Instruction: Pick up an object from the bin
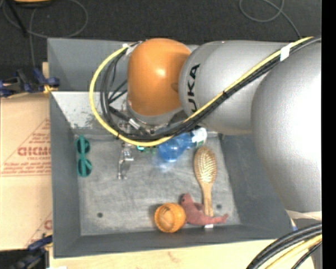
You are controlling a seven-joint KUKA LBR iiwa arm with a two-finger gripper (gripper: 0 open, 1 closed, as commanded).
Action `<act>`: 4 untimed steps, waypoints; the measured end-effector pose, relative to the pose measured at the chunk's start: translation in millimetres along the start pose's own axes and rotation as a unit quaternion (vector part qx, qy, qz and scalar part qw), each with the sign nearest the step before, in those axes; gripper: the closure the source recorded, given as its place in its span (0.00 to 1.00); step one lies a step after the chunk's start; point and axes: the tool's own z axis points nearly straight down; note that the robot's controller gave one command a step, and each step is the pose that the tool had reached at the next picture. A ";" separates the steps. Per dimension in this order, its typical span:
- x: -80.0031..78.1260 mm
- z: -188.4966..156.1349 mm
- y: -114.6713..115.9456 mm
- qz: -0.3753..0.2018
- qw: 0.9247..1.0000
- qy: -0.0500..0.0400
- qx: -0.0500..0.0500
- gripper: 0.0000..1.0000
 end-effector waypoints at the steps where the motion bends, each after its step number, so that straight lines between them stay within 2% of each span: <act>1: -1.9 -5.0 -0.7 0.002 1.000 -0.004 -0.001 0.00; 2: -10.9 9.6 -19.0 -0.033 0.999 -0.006 -0.001 0.00; 3: 38.6 12.8 -41.2 -0.054 0.999 -0.003 0.001 0.00; 4: -17.3 81.4 -79.6 -0.088 0.996 -0.005 0.000 1.00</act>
Offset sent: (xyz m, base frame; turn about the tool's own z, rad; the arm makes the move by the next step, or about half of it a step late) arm 0.0233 -0.0561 -0.0399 -0.1552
